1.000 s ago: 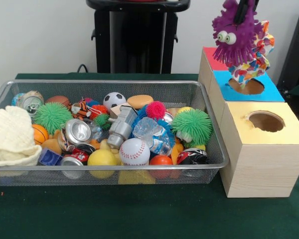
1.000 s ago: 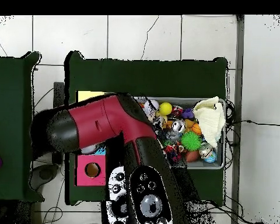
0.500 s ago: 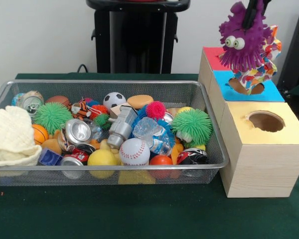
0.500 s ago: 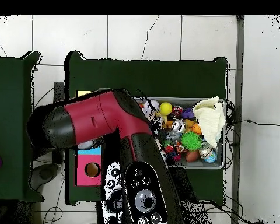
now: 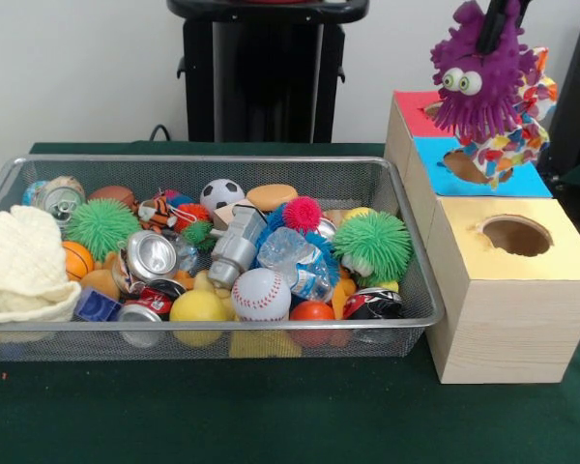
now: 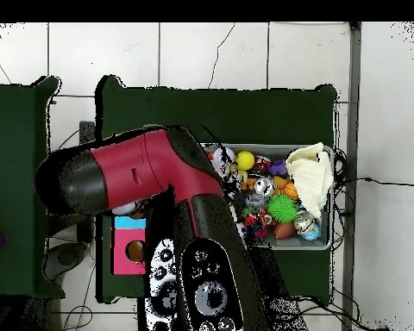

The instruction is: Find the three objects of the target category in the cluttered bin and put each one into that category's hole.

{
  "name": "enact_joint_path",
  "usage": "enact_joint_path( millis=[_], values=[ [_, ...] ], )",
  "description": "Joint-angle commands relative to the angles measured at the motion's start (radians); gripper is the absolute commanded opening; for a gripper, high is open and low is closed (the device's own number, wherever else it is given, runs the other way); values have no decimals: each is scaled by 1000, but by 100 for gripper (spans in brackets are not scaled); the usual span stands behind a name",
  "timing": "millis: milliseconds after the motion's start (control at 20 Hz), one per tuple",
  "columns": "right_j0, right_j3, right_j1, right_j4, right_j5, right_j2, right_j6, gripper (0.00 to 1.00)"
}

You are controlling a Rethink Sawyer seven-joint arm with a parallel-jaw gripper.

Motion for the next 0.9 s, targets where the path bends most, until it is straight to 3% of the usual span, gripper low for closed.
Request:
enact_joint_path(
  millis=[50, 900],
  values=[
    [4, -52, 31, 20, 27, -41, 176, 0],
    [24, -54, 45, 45, -15, -70, 168, 0]
  ],
)
